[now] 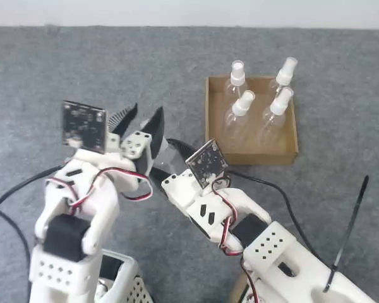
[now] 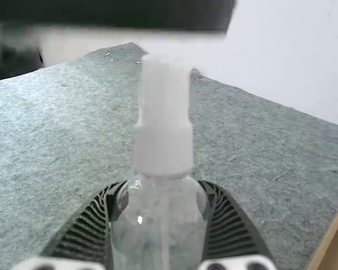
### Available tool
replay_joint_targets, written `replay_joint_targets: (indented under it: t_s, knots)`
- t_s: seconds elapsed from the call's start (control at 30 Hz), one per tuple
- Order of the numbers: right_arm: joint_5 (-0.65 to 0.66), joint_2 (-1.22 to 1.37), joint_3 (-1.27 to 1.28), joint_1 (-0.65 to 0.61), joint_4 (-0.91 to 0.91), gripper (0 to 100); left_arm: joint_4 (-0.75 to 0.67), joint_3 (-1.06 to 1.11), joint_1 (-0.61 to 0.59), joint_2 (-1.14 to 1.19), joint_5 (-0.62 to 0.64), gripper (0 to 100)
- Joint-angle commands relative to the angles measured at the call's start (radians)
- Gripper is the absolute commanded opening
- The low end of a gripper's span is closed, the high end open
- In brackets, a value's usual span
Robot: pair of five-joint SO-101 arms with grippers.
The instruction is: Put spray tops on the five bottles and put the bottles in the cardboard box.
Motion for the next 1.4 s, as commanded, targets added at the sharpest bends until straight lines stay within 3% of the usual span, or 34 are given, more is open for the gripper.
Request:
replay_joint_targets:
  t_s: [0.0,0.23,0.6,0.73,0.87,1.0,1.1,1.2,1.37]
  knots:
    - [-0.011,0.004,-0.008,0.015,-0.019,0.6,0.02,-0.131,-0.029,-0.014,-0.012,14]
    - [-0.011,-0.004,0.003,0.012,-0.021,0.6,-0.034,-0.059,-0.137,-0.009,-0.063,14]
    - [-0.011,0.001,0.003,0.012,-0.019,0.6,-0.077,0.173,-0.029,-0.018,-0.176,14]
    - [-0.011,0.004,0.003,0.015,-0.019,0.6,-0.077,0.128,-0.069,-0.02,-0.175,14]
    - [-0.011,0.004,0.003,0.016,-0.019,0.6,-0.069,0.073,-0.206,-0.021,-0.169,14]
    - [-0.011,0.004,0.002,0.016,-0.019,0.6,-0.006,0.071,-0.301,-0.021,-0.077,15]
    - [-0.011,0.004,0.002,0.018,-0.018,0.6,0.026,0.139,-0.298,-0.021,-0.064,15]
    - [-0.011,-0.002,-0.005,0.035,-0.016,0.6,-0.035,0.245,-0.305,-0.021,-0.068,15]
    - [-0.012,0.007,-0.123,0.182,0.039,0.6,-0.098,0.367,-0.236,-0.021,-0.071,15]
